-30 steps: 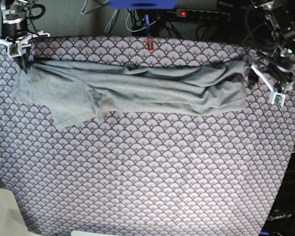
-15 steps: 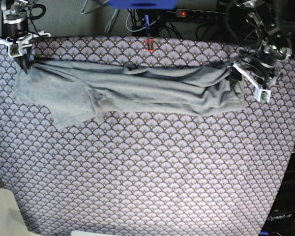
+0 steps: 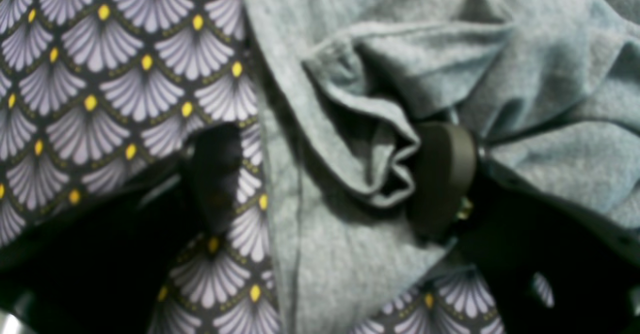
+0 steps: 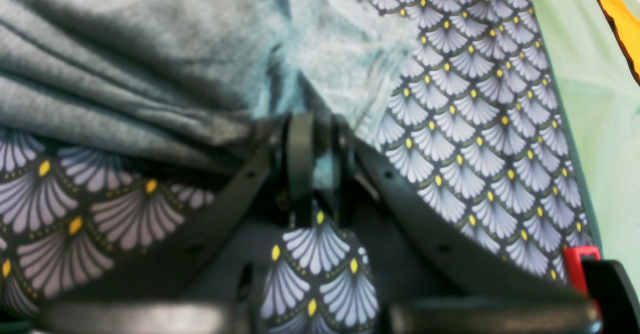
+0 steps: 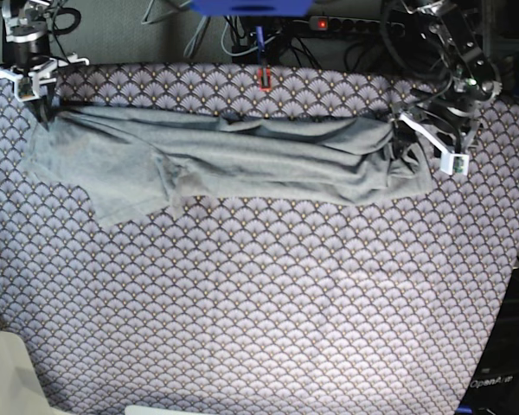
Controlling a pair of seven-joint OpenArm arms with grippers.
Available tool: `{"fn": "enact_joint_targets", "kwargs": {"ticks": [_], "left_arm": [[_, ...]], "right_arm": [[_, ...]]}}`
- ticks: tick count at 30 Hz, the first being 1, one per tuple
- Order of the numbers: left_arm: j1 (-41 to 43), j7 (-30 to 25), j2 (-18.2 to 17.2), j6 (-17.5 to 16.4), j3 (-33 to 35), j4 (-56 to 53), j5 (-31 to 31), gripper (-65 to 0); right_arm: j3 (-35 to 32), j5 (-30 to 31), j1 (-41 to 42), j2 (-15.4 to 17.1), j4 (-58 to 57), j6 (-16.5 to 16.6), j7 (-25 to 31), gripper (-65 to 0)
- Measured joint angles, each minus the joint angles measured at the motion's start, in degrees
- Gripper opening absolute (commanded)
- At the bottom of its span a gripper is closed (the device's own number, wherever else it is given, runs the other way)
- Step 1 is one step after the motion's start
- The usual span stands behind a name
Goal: Fold the T-shirt properly
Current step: 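Regrasp the folded edge with the left gripper and tug it outward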
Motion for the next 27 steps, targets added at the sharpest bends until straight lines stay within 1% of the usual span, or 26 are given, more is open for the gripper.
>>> {"fn": "enact_joint_targets", "kwargs": {"ticks": [2,4,7,9,10,13,17,22,24,27], "left_arm": [[-0.1,0.0,0.0,0.3,0.0,0.0,0.0,-23.8],[-0.6,0.1,-0.1,0.4,0.0,-0.2,0.1,-35.7],[-2.1,1.7,-0.2,0.2,0.0,-0.7,0.6,-52.9],[-2.8,1.7,0.2,-0.7,-1.2,-1.7,0.1,-61.6],[-3.1,1.4,0.2,-0.8,-1.9,-2.3,-0.3,-64.8],[-5.9,1.8,-0.9,-2.0,-3.7,-5.2,-0.2,-65.0],[-9.7,1.0,-2.1,-2.5,-5.3,-9.4,1.8,-65.0],[-11.5,1.4,-3.2,-2.2,-5.6,-10.2,3.3,-65.0],[-12.4,2.5,-3.7,-2.2,-5.6,-10.4,3.9,-65.0],[-14.2,3.1,-3.8,-1.3,-5.6,-10.8,5.4,-65.0]], "right_arm": [[0.0,0.0,0.0,0.0,0.0,0.0,0.0,-56.9],[0.0,0.0,0.4,0.0,0.0,0.0,0.0,-56.9],[0.2,0.0,1.2,0.0,0.0,0.0,0.2,-56.9],[0.2,0.0,1.3,0.0,0.0,0.0,0.0,-56.9],[0.2,0.0,1.3,0.0,0.0,0.0,0.0,-56.9],[0.2,0.0,1.2,0.0,0.0,0.0,-0.2,-56.9],[0.4,0.0,1.1,0.0,0.0,0.0,-0.2,-56.9],[0.4,0.0,1.1,0.0,0.0,0.0,-0.4,-56.9],[0.4,0.0,1.1,0.0,0.0,0.0,-0.4,-56.9],[0.4,0.0,1.1,0.0,0.0,0.0,-0.4,-56.9]]}}
